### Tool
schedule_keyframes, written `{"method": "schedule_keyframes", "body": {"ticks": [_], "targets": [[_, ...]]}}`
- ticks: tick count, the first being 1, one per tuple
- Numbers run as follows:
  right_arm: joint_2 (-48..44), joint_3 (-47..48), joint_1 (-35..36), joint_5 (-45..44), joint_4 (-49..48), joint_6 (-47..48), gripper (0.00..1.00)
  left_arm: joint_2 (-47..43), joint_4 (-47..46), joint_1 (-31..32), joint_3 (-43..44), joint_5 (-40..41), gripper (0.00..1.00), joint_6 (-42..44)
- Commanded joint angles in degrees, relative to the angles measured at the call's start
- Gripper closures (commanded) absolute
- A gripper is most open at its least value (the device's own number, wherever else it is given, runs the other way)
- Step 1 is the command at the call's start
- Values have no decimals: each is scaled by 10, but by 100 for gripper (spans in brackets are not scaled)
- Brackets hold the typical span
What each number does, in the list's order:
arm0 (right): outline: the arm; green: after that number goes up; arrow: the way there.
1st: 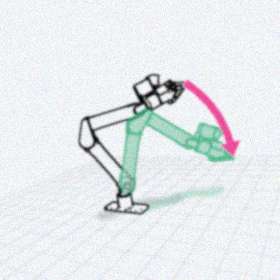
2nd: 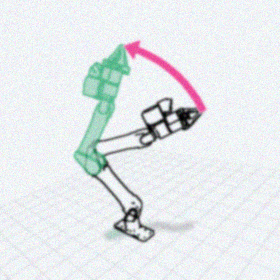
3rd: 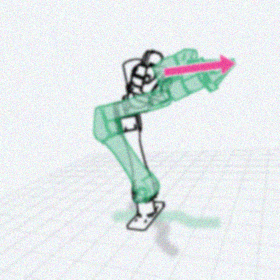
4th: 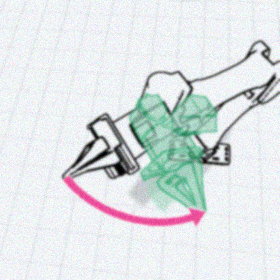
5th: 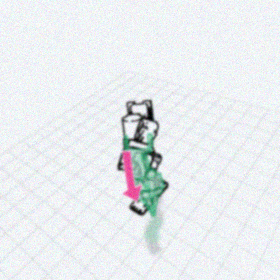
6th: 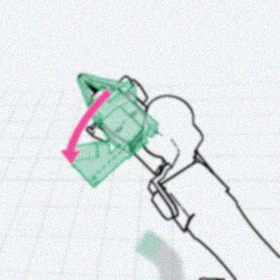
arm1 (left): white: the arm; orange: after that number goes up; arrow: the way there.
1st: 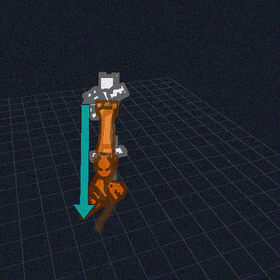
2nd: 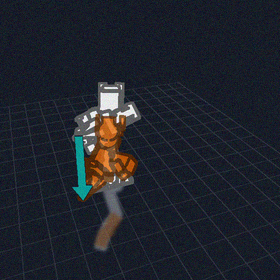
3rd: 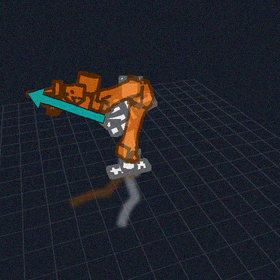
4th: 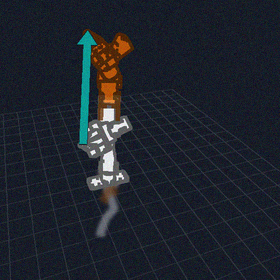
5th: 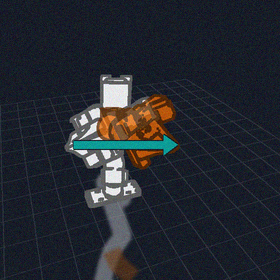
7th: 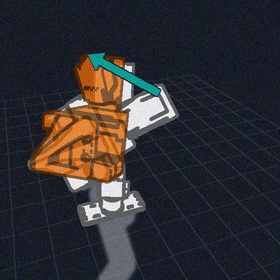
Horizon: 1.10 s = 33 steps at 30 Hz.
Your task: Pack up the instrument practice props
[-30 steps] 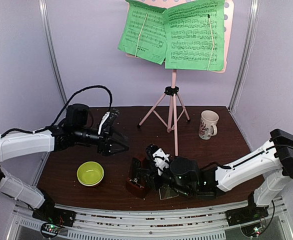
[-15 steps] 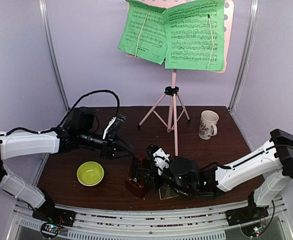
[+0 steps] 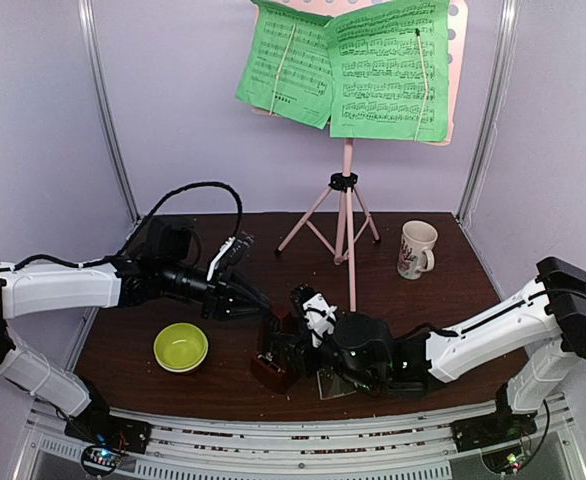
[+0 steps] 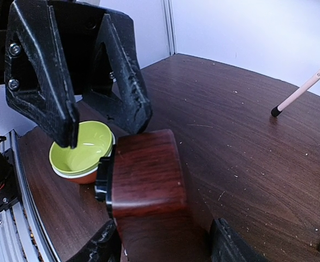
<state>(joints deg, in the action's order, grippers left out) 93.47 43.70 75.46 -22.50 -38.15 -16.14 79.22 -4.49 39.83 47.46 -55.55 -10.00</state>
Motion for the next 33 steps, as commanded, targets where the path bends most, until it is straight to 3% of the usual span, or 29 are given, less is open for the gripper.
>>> {"method": "schedule_keyframes", "body": {"ticks": [1, 13, 21, 25, 28, 30, 33], "targets": [[11, 16, -9, -20, 13, -10, 44, 2, -18, 3, 9, -11, 67, 6], [7, 18, -15, -30, 15, -20, 40, 1, -16, 3, 10, -9, 69, 8], [0, 13, -15, -27, 12, -19, 28, -5, 3, 3, 14, 21, 67, 23], [-28, -4, -15, -14, 10, -9, 13, -27, 24, 3, 19, 82, 60, 39], [-70, -28, -16, 0, 17, -2, 3, -53, 32, 3, 21, 140, 44, 42], [-117, -50, -15, 5, 37, -1, 0, -83, 5, 3, 6, 177, 30, 16], [-181, -79, -16, -16, 74, -8, 0, -138, -24, 7, -16, 220, 20, -15]]}}
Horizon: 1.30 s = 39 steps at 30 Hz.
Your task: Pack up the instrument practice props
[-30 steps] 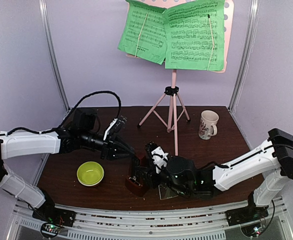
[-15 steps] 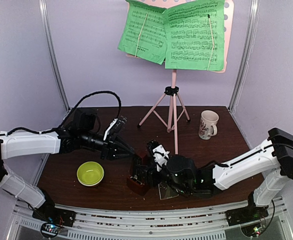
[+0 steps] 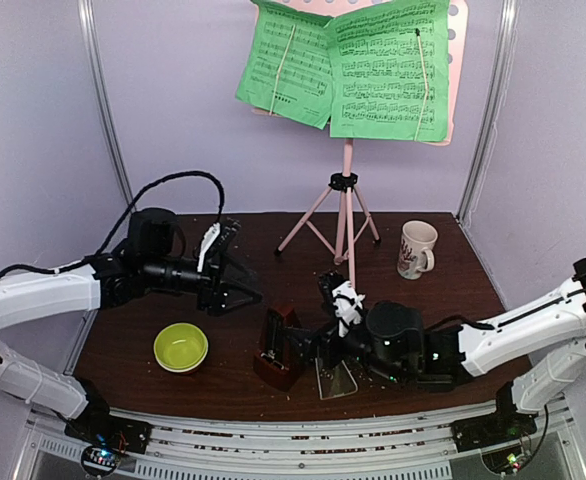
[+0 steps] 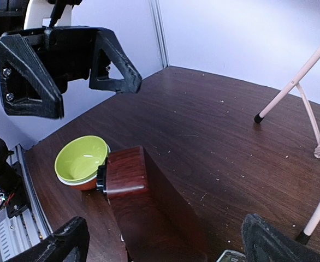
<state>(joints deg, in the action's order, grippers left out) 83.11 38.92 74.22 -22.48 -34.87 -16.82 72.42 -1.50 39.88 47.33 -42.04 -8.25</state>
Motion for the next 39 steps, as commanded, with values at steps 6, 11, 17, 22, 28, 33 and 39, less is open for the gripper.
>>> {"method": "schedule_keyframes", "body": {"ticks": [6, 11, 17, 22, 28, 33, 39], "targets": [[-179, -115, -73, -69, 95, -95, 0, -156, -131, 79, -94, 245, 13, -104], [-217, -169, -197, -6, 112, -189, 0, -134, -157, 113, -148, 296, 6, -103], [-264, -195, -252, 28, 134, -206, 0, -106, -201, 128, -187, 250, 4, -113], [-306, -214, -264, 28, 140, -220, 0, -57, -232, 139, -188, 233, 2, -117], [-322, -222, -265, 34, 134, -225, 0, -11, -242, 150, -166, 237, 2, -99], [-321, -222, -265, 38, 133, -223, 0, 1, -249, 149, -165, 242, 4, -92], [-317, -224, -265, 39, 125, -222, 0, 8, -251, 150, -167, 249, 13, -96]]}}
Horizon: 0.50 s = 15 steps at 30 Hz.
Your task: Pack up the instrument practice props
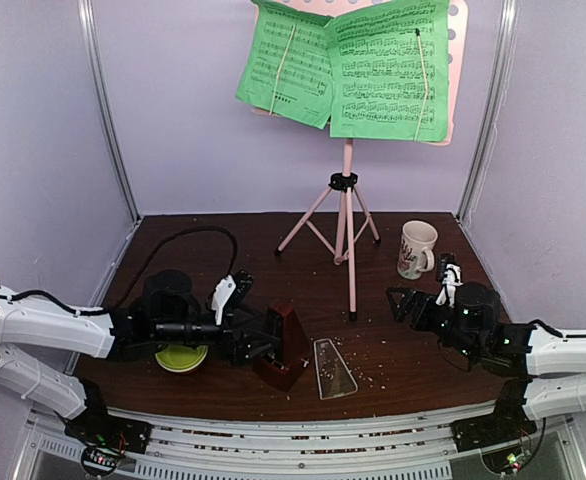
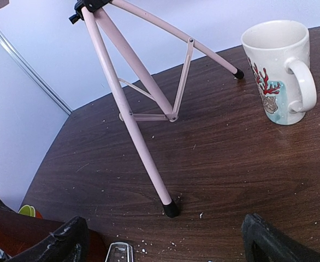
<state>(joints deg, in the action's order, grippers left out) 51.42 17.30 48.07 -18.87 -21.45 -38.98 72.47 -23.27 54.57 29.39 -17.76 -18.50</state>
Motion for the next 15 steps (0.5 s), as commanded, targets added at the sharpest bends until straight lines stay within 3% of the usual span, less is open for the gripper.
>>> {"method": "schedule_keyframes", "body": {"ticks": [1, 7, 15], "targets": [[1, -7, -3, 2, -10, -1, 0, 9, -33, 4, 13, 6, 16, 7], [5, -6, -3, 6, -16, -3, 0, 5, -29, 4, 15, 14, 31, 11], [11, -6, -3, 9, -21, -5, 0, 6, -26, 5, 13, 21, 41, 9]]}}
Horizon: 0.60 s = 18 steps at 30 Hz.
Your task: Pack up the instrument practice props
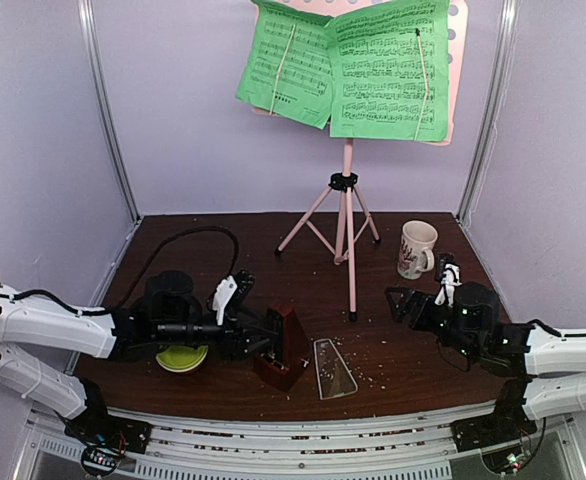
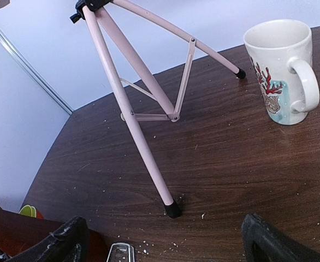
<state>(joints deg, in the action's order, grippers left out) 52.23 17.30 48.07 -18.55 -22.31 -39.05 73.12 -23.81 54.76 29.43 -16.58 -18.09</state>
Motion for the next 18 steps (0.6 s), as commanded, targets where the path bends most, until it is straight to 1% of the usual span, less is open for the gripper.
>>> {"method": "schedule_keyframes", "body": {"ticks": [1, 9, 18], "targets": [[4, -6, -3, 5, -13, -5, 0, -1, -21, 3, 12, 11, 42, 5], [9, -6, -3, 7, -17, -5, 0, -2, -19, 4, 13, 15, 52, 4], [12, -6, -3, 8, -19, -5, 0, -1, -18, 6, 13, 15, 58, 3]]}}
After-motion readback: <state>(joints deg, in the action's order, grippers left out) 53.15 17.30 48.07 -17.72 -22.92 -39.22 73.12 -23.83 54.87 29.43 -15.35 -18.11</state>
